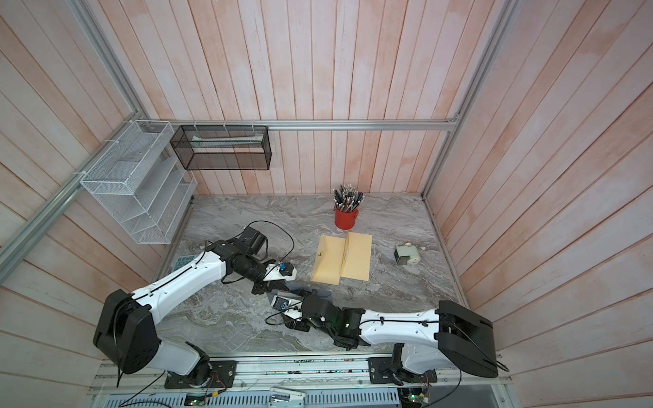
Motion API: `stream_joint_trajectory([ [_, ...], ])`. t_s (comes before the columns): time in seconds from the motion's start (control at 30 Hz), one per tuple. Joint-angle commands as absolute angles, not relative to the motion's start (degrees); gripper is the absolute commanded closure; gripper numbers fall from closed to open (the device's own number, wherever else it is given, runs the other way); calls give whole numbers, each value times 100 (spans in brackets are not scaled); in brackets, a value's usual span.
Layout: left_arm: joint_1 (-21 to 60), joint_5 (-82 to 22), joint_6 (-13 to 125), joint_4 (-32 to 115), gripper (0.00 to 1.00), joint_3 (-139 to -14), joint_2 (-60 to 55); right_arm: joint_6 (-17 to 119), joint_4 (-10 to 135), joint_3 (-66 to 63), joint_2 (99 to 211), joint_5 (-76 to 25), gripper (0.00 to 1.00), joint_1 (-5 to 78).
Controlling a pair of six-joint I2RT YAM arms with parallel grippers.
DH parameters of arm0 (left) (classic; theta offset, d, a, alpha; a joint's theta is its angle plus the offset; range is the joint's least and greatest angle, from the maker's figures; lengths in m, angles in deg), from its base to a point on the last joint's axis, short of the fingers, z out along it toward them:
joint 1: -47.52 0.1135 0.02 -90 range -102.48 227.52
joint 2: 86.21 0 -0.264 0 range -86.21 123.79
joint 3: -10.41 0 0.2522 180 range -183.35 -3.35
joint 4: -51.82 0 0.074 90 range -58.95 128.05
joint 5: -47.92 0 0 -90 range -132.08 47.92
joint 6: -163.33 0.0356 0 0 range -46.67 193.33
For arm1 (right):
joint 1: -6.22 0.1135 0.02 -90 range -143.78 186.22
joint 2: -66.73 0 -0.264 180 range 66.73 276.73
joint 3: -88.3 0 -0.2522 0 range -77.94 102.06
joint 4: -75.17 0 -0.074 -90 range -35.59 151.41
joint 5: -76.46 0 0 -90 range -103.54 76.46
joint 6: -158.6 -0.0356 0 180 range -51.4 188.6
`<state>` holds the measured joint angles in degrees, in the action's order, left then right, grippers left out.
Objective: Fold the letter paper in half and place it into the envelope
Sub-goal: Place the letter paper in the envelope.
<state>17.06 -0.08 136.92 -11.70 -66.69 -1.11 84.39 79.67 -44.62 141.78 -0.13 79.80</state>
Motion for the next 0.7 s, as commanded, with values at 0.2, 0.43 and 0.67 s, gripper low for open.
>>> stream_joint_trajectory([
  [0.2,1680,146,13660,-1248,100,-6739,-68,8337,8254,-4405,14466,-106,31,8021],
  [0.43,1674,166,13661,-1257,100,-6734,-73,8347,8404,-4394,14685,-67,31,8008],
  [0.67,1678,217,13661,-1264,100,-6732,-73,8364,8521,-4318,14939,-1,31,8013],
])
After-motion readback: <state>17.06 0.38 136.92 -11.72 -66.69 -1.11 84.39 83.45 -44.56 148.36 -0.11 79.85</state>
